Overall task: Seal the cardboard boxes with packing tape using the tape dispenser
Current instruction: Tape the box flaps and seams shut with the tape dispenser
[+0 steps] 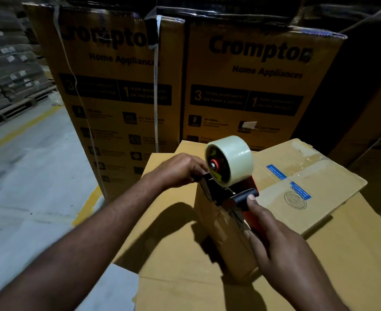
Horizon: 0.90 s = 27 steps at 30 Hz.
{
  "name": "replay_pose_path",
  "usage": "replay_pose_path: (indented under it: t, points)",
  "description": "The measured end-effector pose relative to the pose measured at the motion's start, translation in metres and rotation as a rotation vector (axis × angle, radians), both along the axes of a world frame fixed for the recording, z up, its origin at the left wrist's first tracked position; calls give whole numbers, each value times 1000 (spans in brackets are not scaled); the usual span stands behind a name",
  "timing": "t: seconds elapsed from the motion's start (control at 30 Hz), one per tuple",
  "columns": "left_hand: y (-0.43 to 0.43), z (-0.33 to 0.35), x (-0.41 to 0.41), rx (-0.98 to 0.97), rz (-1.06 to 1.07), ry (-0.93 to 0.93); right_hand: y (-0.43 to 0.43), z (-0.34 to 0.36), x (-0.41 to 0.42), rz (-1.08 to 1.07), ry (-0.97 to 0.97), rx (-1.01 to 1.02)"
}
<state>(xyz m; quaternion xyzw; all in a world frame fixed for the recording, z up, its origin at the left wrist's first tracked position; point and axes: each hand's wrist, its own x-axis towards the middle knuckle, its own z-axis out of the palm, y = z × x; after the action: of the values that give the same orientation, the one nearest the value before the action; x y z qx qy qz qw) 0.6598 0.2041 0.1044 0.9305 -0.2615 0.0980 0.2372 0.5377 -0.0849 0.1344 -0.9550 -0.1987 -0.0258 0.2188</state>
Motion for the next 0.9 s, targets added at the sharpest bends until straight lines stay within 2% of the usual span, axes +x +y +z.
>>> replay_pose_path:
  t: [0.13, 0.23, 0.57, 0.67, 0.8, 0.9]
  points:
    - [7, 5, 7, 187, -101, -269, 7, 4, 0, -4, 39, -53]
    - [12, 4, 9, 210, -174, -331, 13, 8, -1, -5, 44, -126]
    - [21, -11, 12, 132, -191, -347, 19, 25, -24, -50, 47, -246]
    - [25, -15, 18, 106, -173, -356, 3, 29, -44, -72, 100, -295]
    - [15, -15, 12, 169, -155, -395, -18, 31, -62, -114, 135, -279]
    - [3, -1, -1, 357, -40, -326, -20, 25, -65, -124, 89, -228]
